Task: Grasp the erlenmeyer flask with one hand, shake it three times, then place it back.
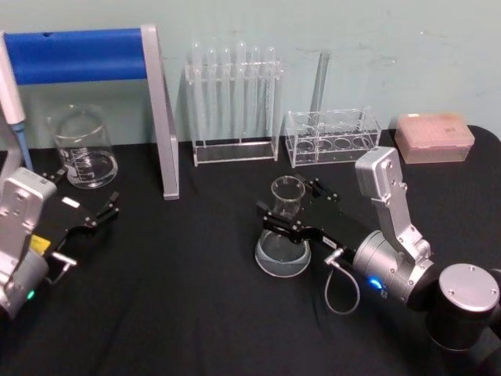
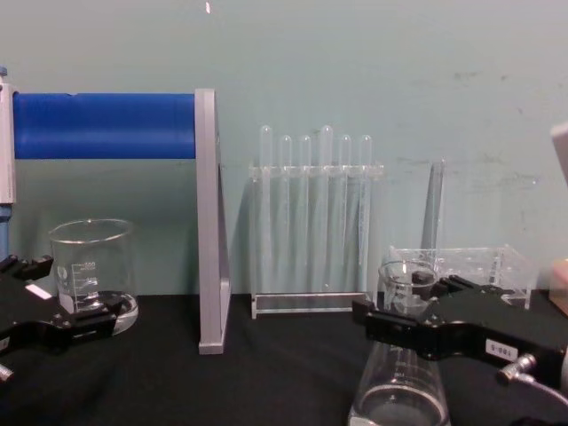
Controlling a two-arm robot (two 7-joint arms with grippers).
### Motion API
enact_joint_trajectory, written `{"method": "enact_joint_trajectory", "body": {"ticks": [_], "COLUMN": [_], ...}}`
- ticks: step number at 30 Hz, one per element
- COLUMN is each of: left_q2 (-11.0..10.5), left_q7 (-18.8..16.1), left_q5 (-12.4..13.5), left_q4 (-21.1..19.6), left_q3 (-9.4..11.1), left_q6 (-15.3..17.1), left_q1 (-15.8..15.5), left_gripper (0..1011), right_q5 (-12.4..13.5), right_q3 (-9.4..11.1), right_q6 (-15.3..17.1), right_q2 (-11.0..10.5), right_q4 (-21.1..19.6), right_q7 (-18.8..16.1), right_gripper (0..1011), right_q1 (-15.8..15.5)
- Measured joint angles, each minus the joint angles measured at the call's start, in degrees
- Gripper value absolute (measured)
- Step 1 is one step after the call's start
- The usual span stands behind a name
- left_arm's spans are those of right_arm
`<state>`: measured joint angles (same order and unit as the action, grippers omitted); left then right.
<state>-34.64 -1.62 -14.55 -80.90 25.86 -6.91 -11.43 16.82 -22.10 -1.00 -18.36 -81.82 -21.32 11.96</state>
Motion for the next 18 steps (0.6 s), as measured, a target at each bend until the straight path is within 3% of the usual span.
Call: {"method": "enact_joint_trajectory", "body": {"ticks": [12,14,18], "left_q2": [0.0,0.0,0.0], "left_q7": [0.0,0.0,0.0], "left_q5": [0.0,0.0,0.0], "left_q4": [0.0,0.0,0.0], "left_q3": [0.0,0.0,0.0], "left_q6": [0.0,0.0,0.0], "left_q1": [0.0,0.0,0.0], "left_gripper": [1001,1001,1001], "right_q5": [0.02,0.03,0.03], "right_q3": [-0.05,-0.05,-0.05], "right_q6": [-0.01,-0.01,-0.01], "right_q2": [-0.03,-0.03,-0.03], "right_q4": [0.0,-0.01,0.0], "right_q7": [0.03,0.02,0.03], "right_gripper": [651,542,452], "right_q1": [0.0,0.0,0.0]}}
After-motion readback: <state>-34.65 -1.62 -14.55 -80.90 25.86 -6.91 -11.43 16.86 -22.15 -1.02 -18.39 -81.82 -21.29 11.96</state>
